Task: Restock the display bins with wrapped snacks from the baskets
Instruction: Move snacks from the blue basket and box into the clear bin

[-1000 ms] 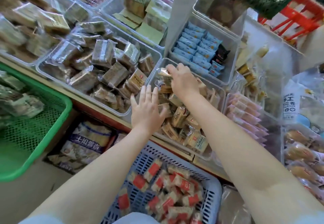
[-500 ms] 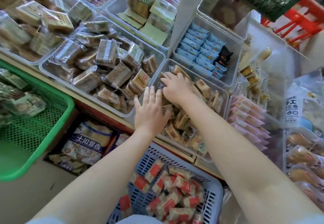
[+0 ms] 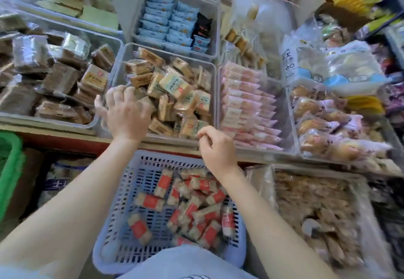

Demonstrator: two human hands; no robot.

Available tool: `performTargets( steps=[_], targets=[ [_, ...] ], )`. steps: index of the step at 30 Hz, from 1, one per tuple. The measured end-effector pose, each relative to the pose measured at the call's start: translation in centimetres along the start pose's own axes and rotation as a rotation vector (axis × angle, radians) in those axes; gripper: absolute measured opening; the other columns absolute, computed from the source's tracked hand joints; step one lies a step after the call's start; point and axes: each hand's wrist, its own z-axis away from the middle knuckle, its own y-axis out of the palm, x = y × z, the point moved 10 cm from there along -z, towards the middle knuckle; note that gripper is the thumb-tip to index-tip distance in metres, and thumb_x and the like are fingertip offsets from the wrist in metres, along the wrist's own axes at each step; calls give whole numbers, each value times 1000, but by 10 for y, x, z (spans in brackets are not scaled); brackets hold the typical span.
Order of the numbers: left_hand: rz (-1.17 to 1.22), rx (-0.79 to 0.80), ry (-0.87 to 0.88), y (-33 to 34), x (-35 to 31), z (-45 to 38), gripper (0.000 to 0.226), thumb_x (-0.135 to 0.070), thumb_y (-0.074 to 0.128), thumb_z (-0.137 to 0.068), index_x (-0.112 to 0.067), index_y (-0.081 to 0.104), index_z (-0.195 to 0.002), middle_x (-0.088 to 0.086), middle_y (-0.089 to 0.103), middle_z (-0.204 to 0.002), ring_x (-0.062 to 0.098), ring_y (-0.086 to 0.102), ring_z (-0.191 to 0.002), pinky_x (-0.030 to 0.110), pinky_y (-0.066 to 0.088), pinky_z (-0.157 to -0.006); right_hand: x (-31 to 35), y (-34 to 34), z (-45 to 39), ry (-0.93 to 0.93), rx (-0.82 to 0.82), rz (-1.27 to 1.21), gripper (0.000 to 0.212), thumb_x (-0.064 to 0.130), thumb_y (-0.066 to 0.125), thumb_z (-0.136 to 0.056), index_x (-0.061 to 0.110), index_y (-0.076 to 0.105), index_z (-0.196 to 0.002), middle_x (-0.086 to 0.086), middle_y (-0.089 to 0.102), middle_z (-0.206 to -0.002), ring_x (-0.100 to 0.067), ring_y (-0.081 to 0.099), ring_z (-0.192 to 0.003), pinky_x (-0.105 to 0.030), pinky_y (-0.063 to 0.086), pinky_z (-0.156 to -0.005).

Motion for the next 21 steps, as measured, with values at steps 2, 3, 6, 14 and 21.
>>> performTargets(
  steps=[2,3,6,14,21],
  targets=[
    [92,6,107,0,-53,30,39,-33,50,-93,-8,60,-121,16,61,-123,35,51,-117,54,28,-109,-48,-7,44,185,43,-18,21,5,50,-97,9,71,-98,9,60,-75,-3,51,-64,-19,40,-59],
    [145,49,207,4,-88,52,36,-31,52,-93,-5,61,-117,17,63,-115,37,56,-107,51,38,-101,-71,-12,66,277,57,-34,22,7,50,-97,10,71,-99,4,64,-80,-9,54,-68,-28,44,-62],
    [255,448,399,44,-180,135,25,-27,52,-99,-9,66,-109,10,67,-98,33,62,-89,37,46,-71,-127,-38,129,491,38,-93,21,12,48,-98,15,70,-97,1,65,-82,-14,56,-67,-34,44,-61],
    [186,1112,222,155,-246,333,33,-36,53,-100,-7,63,-88,10,70,-86,25,67,-75,33,50,-64,-241,-126,266,675,-62,-16,17,17,50,-97,13,67,-97,-6,68,-92,-25,59,-80,-38,47,-69],
    [43,1110,-136,190,-249,426,79,-45,63,-95,-13,20,-153,5,63,-88,25,73,-71,37,62,-59,-309,-138,357,633,248,-29,51,74,52,-86,25,65,-90,7,65,-90,-14,57,-87,-36,42,-79]
  ],
)
